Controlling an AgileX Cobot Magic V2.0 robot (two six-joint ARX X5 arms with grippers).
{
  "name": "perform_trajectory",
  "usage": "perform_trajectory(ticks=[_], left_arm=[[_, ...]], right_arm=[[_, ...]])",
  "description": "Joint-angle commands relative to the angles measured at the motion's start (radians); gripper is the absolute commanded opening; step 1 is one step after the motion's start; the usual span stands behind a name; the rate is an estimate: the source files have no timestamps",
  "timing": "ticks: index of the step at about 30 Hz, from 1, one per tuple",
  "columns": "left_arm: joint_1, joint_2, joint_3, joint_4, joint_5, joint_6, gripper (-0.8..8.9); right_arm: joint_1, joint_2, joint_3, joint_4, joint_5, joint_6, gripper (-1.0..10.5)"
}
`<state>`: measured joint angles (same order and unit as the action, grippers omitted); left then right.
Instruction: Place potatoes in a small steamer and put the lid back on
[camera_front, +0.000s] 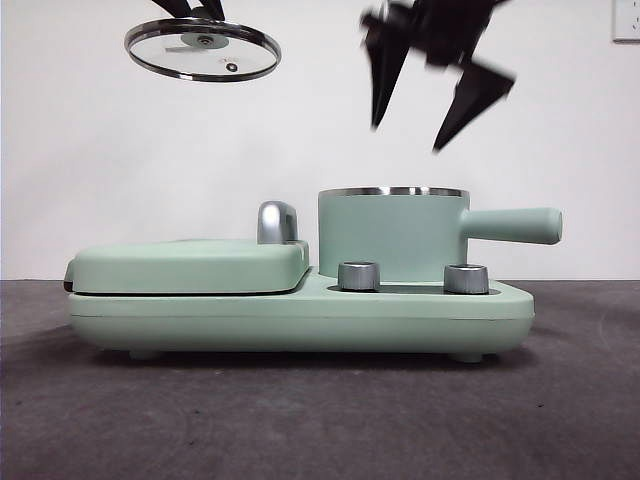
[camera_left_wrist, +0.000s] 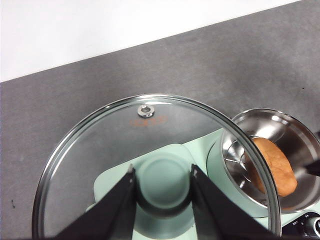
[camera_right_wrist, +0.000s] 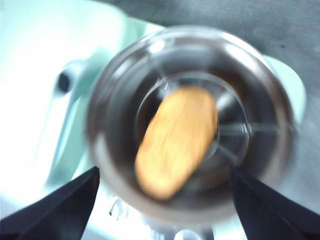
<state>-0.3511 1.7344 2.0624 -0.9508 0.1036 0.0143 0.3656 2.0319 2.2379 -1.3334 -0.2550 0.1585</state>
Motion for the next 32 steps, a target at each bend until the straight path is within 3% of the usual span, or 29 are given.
perform_trajectory(ticks=[1, 5, 9, 17, 32], left_arm=[[-0.012, 0.005, 0.034, 0.023, 0.004, 0.003, 0.06], [-0.032, 0.005, 0.034, 0.023, 0.004, 0.003, 0.06], [-0.064, 0.005, 0.032, 0.023, 0.004, 0.003, 0.06], [-0.151, 0.007, 0.023, 0.028, 0.004, 0.004, 0.06], [-0.279, 0.080, 0.023, 0.065, 0.004, 0.028, 0.06]], right_arm=[[0.004, -0.047, 0.034, -0.053, 0.049, -0.033, 4.1], [0.006, -0.159, 0.001, -0.082, 0.146, -0.037, 4.1], [0.012, -0.309, -0.107, -0.082, 0.152, -0.047, 4.1], [0.017, -0.710, -0.493, -0.072, 0.184, -0.051, 4.1], [0.032, -1.449, -1.184, 0.232, 0.194, -0.008, 4.1]])
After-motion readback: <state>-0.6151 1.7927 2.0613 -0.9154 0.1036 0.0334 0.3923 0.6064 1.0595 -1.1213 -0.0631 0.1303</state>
